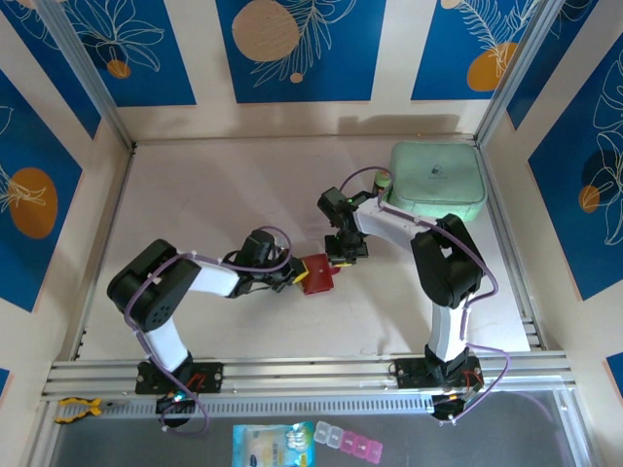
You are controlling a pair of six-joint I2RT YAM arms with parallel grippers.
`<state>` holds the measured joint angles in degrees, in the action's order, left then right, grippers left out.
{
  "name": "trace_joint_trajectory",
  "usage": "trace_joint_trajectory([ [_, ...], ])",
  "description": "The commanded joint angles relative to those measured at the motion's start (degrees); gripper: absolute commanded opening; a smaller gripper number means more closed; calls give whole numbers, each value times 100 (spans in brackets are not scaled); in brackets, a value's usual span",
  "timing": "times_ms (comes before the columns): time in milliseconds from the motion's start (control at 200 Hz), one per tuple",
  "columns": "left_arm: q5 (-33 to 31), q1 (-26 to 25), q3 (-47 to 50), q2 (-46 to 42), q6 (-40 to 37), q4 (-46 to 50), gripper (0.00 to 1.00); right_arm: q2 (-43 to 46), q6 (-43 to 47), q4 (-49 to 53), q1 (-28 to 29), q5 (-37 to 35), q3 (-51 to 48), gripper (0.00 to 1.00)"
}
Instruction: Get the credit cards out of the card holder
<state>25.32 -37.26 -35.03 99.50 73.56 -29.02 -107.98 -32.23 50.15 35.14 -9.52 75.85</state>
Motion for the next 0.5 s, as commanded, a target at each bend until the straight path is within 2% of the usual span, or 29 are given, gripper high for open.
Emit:
trace_joint_trajectory([
  [0, -38, 31, -274, 106, -360, 1165, 1, 254, 30, -143, -103, 337, -143, 22],
  [180, -41, 25, -690, -104, -684, 1707, 9, 190, 41, -336, -188, 647, -226, 25],
  [325, -192, 31, -896, -330, -993, 2220, 11, 147, 18, -510, -234, 848, -341, 25],
  [495, -256, 31, -1013, -460, -1152, 2379, 13, 57, 21, -719, -252, 1056, -446, 23],
])
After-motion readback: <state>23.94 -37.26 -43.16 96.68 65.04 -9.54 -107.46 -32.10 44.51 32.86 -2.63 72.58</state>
